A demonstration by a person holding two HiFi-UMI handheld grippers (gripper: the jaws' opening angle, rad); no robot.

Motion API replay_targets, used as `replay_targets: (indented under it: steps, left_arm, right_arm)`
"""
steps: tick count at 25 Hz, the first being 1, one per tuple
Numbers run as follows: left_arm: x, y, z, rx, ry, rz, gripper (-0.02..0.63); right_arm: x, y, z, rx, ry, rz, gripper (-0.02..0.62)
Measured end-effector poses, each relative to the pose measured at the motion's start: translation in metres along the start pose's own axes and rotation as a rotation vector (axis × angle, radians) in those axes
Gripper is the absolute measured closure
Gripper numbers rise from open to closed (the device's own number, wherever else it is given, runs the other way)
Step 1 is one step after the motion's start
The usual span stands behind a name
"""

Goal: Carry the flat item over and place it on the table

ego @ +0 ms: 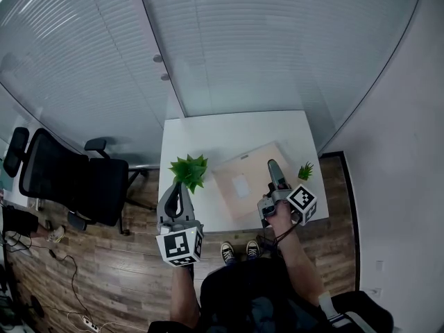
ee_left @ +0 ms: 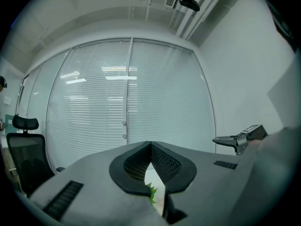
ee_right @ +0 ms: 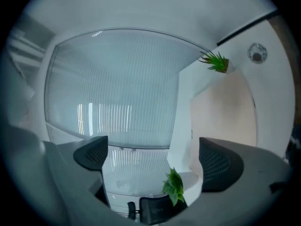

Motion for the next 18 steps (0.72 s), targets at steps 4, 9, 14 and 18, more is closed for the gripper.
replay_targets:
  steps: [4, 9, 14, 18]
  left_arm:
    - [0.002, 0.0, 0.001, -0.002, 0.001, 0.002, 0.603]
    - [0.003, -0.001, 0.001, 0.0, 0.002, 0.006, 0.603]
    - [0.006, -0.003, 0.004, 0.0, 0.004, 0.014, 0.603]
    - [0.007, -0.004, 0.006, 0.001, 0.008, 0.021, 0.603]
  right_arm:
    - [0.003, 0.001, -0.014, 0.345, -0.002, 0.029, -0.005]
    - [0.009, 0.013, -0.044, 0.913, -0.032, 0.093, -0.001]
    - [0.024, 0.03, -0.075, 1.407, -0.056, 0.247, 0.107]
    - [0.036, 0.035, -0.085, 1.537, -0.044, 0.372, 0.243]
Point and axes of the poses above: the fingertips, and each gripper's own axes: x backward along the fingers, z to its right, y out of its underside, the point moved 7 cm from there along x, backward along the fingers, and after that the axes turned 4 degrees about y, right-handed, at the moved point
